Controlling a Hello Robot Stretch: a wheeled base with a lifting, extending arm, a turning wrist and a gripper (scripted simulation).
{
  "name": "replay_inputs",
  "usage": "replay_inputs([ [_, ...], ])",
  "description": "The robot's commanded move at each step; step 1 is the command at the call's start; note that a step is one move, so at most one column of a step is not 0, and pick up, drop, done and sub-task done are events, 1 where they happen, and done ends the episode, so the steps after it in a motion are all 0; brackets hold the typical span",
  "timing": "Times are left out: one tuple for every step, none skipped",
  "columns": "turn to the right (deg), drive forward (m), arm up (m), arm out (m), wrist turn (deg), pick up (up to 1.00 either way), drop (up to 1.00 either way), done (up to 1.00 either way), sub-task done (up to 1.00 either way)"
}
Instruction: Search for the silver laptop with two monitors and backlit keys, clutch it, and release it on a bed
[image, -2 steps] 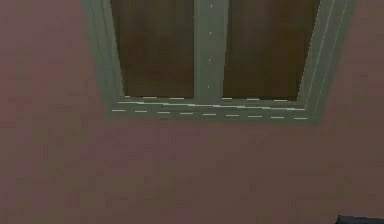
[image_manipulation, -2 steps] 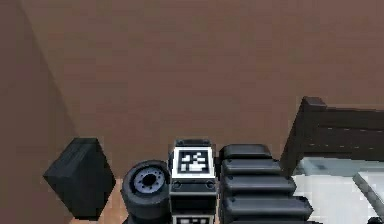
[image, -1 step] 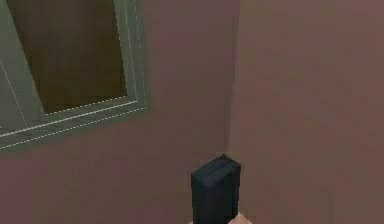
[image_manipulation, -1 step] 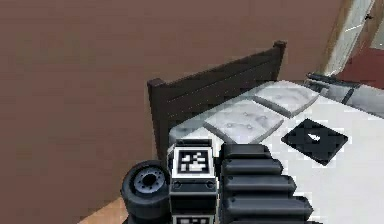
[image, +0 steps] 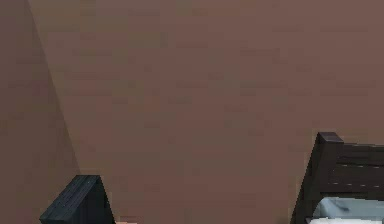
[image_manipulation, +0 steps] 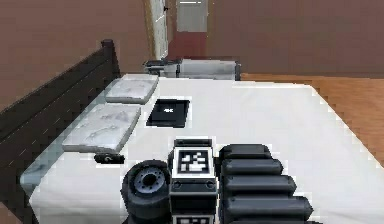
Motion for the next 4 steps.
replay_inputs([
  [3.0,0.00,0.00,0.00,0.0,0.00,0.00,0.00,0.00],
  [0.0,0.00,0.00,0.48,0.0,0.00,0.00,0.00,0.00],
  [0.0,0.00,0.00,0.00,45.0,0.00,0.00,0.00,0.00],
  [0.0,0.00,0.00,0.00,45.0,0.00,0.00,0.00,0.00],
])
